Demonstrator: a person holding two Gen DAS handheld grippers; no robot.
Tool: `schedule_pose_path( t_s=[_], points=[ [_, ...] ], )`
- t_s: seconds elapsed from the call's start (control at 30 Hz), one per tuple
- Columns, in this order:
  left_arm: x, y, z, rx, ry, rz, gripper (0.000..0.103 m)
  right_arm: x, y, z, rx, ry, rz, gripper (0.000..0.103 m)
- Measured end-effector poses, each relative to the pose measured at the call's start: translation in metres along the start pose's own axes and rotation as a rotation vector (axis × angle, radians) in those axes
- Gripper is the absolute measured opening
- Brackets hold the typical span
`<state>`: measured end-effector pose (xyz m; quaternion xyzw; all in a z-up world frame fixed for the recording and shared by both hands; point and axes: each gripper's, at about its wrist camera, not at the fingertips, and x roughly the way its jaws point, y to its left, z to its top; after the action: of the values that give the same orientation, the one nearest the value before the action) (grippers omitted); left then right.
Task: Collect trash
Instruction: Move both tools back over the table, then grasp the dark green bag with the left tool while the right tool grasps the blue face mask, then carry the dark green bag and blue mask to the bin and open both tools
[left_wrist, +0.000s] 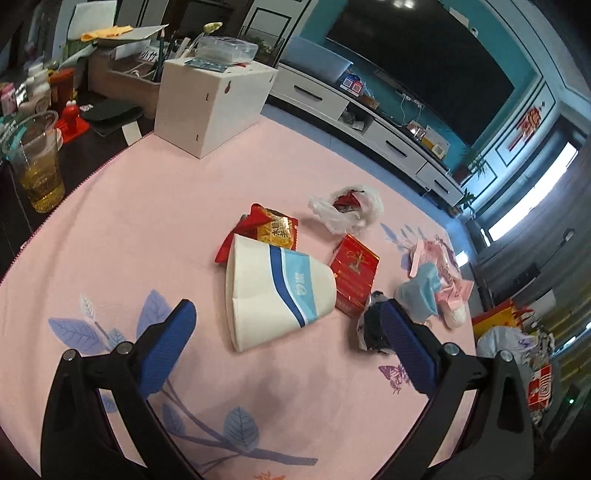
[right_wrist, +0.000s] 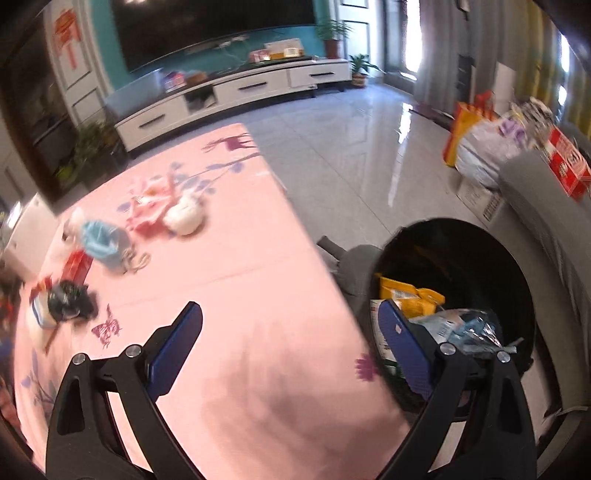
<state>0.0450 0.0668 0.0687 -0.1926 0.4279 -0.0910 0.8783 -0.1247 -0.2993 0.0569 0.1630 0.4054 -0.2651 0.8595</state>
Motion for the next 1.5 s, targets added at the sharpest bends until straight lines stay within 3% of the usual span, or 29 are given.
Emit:
schedule_pose_path(
  t_s=[0.13, 0.33, 0.5, 0.67, 0.73, 0.87, 1.03, 1.13, 1.17, 1.27, 1.33, 1.4, 1.5],
  points=[
    [0.014, -0.017, -0.003, 0.030, 0.056, -0.083, 0.099, 0.000, 0.027, 0.010, -0.048, -0.013, 0.014, 0.094],
    [0.040, -0.053, -0.009, 0.127, 0.114, -0.157, 0.097, -0.001, 0.079, 0.052, -0.089, 0.005, 0.164, 0.094],
    [0.056, -0.063, -0.008, 0.130, 0.163, -0.132, 0.081, -0.001, 0.123, 0.091, -0.079, -0.054, 0.269, 0.094],
    [0.072, -0.081, -0.006, 0.180, 0.170, -0.131, 0.079, 0.036, 0.151, 0.102, -0.021, -0.030, 0.291, 0.092],
    [0.082, -0.087, -0.009, 0.197, 0.196, -0.134, 0.079, 0.058, 0.163, 0.104, -0.030, 0.020, 0.260, 0.082],
    [0.098, -0.096, -0.017, 0.215, 0.230, -0.145, 0.078, 0.092, 0.183, 0.095, -0.101, 0.113, 0.286, 0.077],
    [0.114, -0.102, -0.027, 0.204, 0.275, -0.150, 0.064, 0.118, 0.193, 0.084, -0.102, 0.222, 0.344, 0.067],
    [0.116, -0.105, -0.031, 0.212, 0.283, -0.155, 0.059, 0.126, 0.197, 0.079, -0.115, 0.238, 0.343, 0.061],
    [0.115, -0.105, -0.031, 0.215, 0.275, -0.153, 0.050, 0.128, 0.198, 0.078, -0.123, 0.244, 0.340, 0.060],
    [0.115, -0.102, -0.032, 0.204, 0.276, -0.158, 0.047, 0.134, 0.202, 0.074, -0.144, 0.271, 0.357, 0.046],
    [0.112, -0.099, -0.035, 0.190, 0.268, -0.156, 0.044, 0.136, 0.205, 0.071, -0.168, 0.276, 0.348, 0.025],
    [0.106, -0.096, -0.037, 0.174, 0.263, -0.146, 0.042, 0.133, 0.206, 0.069, -0.186, 0.262, 0.343, 0.016],
    [0.089, -0.091, -0.042, 0.148, 0.247, -0.159, 0.041, 0.115, 0.201, 0.066, -0.180, 0.226, 0.357, 0.012]
  ],
)
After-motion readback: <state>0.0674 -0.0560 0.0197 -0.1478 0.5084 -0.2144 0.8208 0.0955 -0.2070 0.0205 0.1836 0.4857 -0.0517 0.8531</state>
